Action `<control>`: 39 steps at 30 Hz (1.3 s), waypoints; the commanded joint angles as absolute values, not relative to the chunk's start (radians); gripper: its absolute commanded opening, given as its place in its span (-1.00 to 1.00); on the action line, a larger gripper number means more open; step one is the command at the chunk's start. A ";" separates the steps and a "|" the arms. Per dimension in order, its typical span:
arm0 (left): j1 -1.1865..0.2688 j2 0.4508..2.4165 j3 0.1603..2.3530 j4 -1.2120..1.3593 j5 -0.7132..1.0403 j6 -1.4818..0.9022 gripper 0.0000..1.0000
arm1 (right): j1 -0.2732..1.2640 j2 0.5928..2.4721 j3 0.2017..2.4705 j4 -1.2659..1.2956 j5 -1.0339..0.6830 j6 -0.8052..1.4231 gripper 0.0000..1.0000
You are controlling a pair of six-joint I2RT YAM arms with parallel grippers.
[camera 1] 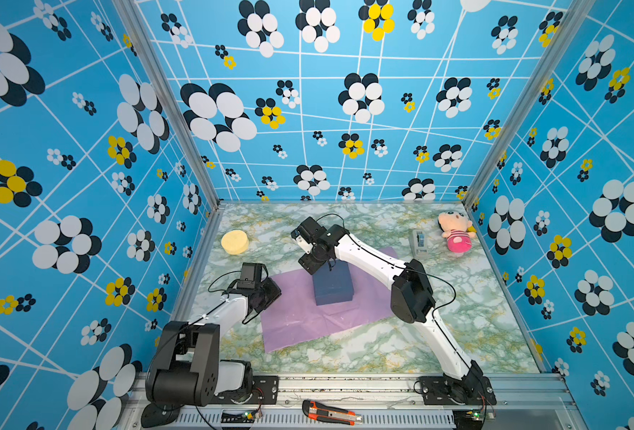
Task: Wrap the gift box in paper
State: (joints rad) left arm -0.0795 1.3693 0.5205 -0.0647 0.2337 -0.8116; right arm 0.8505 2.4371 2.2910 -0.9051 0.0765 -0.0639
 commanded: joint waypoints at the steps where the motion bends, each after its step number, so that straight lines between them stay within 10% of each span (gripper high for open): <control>1: -0.077 1.437 0.500 -0.030 0.224 -0.838 -0.32 | 0.853 2.459 2.329 -1.002 0.068 -0.085 0.35; 21: -0.065 1.439 0.499 -0.048 0.175 -0.819 -0.36 | 0.853 2.361 2.149 -0.976 -0.028 -0.095 -0.21; 28: -0.067 1.415 0.521 -0.066 0.174 -0.795 -0.30 | 0.836 2.188 2.002 -0.783 -0.058 -0.009 0.41; 39: -0.069 1.380 0.575 -0.121 0.156 -0.747 -0.25 | 0.524 1.764 1.373 -0.475 -0.390 0.374 0.55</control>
State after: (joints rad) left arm -0.0776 1.3842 0.5476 -0.0822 0.1772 -0.7734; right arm 0.5541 1.7763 1.4979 -0.5426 -0.2760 0.2340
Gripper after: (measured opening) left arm 0.374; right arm 0.773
